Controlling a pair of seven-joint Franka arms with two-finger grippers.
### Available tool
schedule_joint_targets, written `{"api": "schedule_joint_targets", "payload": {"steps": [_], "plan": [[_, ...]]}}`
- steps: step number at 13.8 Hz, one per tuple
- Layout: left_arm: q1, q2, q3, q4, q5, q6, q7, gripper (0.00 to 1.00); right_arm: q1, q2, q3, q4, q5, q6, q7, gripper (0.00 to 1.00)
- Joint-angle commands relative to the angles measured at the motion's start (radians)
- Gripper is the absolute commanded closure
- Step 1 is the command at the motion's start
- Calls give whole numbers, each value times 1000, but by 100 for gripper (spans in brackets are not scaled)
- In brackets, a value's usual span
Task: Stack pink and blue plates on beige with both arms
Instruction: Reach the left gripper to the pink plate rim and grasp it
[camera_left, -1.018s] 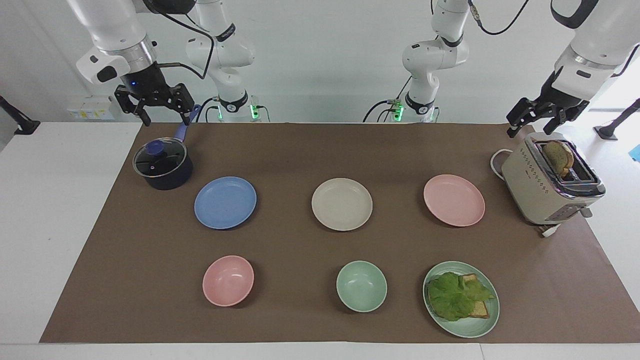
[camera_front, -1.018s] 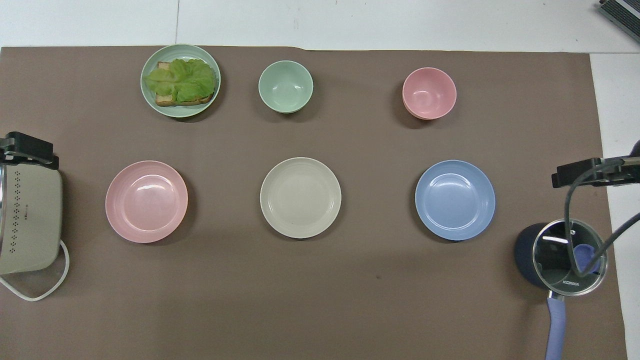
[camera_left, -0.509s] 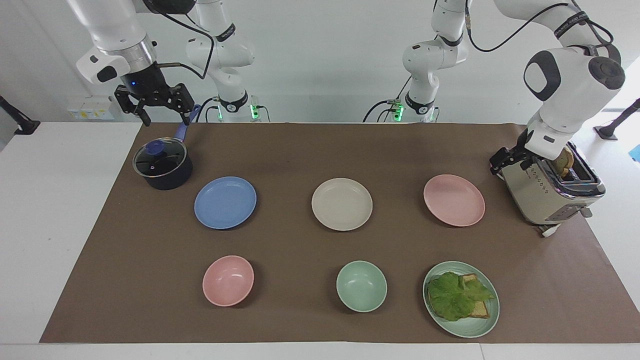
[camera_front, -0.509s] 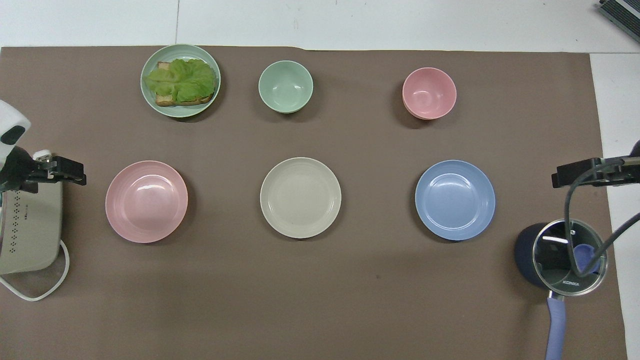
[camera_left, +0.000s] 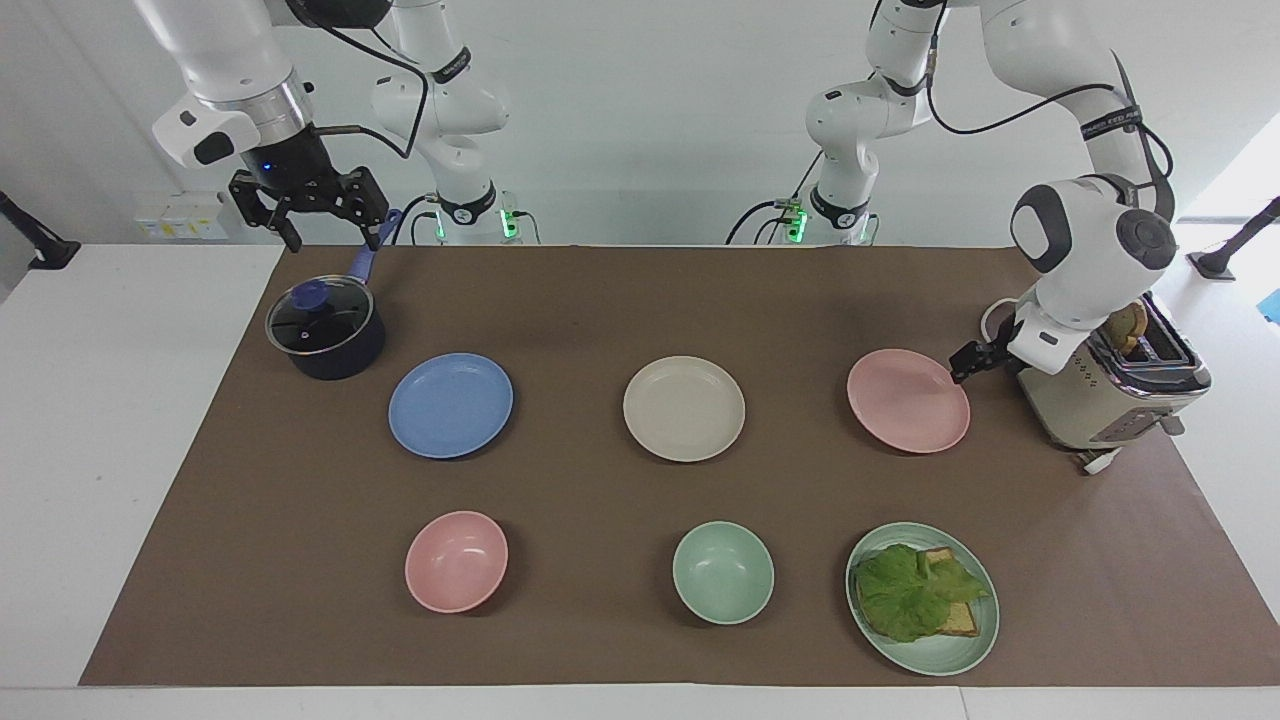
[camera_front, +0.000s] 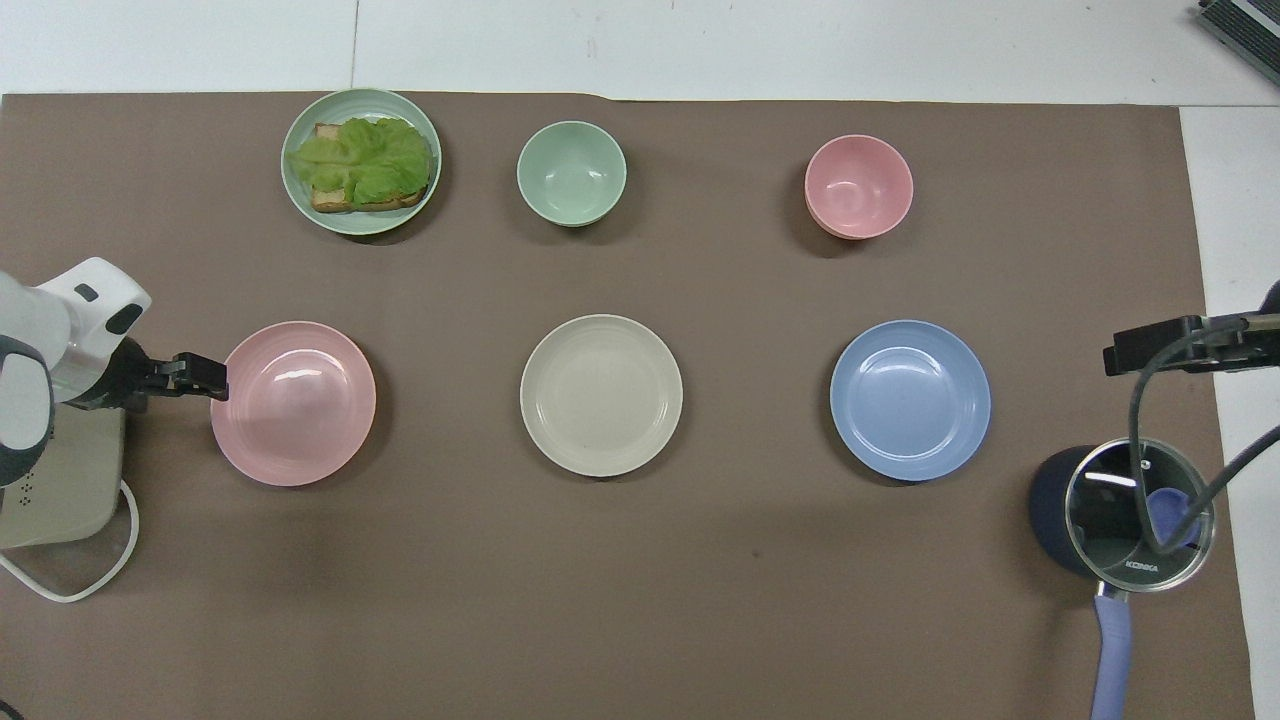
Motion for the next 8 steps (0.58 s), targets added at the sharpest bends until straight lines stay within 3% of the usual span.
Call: {"api": "schedule_joint_targets", "payload": {"steps": [1, 6, 7, 8], "plan": [[19, -1, -8, -61, 16, 68, 19, 0, -13, -21, 8, -23, -3, -3, -20, 0], [13, 19, -10, -94, 14, 67, 2, 0, -13, -21, 8, -23, -3, -3, -20, 0], [17, 18, -10, -94, 14, 58, 4, 9, -13, -21, 8, -23, -3, -2, -20, 0], [21, 18, -10, -94, 14, 50, 2, 50, -13, -21, 8, -23, -3, -3, -20, 0]]}}
